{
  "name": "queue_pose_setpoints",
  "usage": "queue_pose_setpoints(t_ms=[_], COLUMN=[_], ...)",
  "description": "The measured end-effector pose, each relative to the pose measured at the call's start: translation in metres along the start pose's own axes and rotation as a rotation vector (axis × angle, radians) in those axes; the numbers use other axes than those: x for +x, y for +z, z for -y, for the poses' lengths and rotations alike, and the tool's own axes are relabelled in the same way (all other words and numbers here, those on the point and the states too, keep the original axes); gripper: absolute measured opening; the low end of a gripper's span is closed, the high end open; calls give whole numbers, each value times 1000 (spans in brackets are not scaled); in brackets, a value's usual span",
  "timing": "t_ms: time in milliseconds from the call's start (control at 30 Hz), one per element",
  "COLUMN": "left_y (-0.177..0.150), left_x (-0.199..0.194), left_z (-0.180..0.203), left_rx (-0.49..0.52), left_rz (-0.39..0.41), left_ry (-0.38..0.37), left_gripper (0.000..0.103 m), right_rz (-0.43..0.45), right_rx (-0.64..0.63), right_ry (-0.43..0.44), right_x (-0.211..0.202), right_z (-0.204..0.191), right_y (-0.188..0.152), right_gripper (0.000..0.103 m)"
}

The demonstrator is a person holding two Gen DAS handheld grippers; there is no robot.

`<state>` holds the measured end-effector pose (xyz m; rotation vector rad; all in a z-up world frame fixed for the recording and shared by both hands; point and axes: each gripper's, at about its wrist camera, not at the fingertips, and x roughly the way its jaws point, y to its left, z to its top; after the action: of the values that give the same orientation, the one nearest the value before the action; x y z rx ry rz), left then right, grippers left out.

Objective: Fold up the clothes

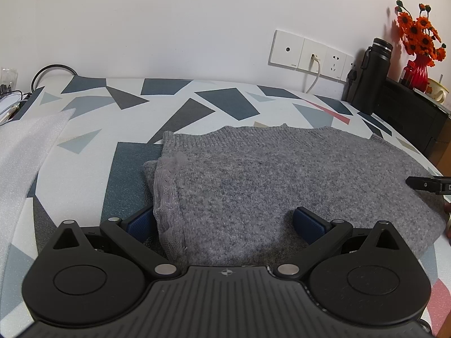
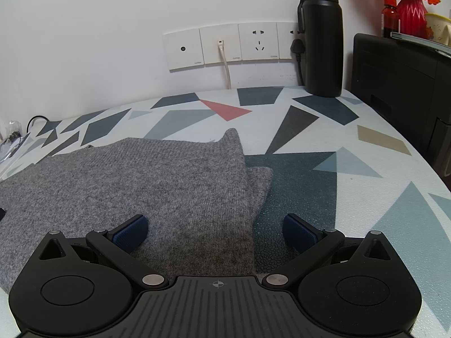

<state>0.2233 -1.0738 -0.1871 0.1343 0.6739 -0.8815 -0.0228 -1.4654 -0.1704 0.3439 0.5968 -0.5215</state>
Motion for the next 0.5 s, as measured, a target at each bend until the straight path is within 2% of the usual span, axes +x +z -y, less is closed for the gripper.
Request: queue_pose_setpoints(t_ms=[500], left_y=[0], left_x=[0], left_z=[1], left_rx=[5], left_rz=[-1], left_ry=[3], left_gripper=[103], right_rz=[0], right_rx=[0], right_ry=[0], right_x=[0], right_z=[0], right_y=[0], right_gripper=[102])
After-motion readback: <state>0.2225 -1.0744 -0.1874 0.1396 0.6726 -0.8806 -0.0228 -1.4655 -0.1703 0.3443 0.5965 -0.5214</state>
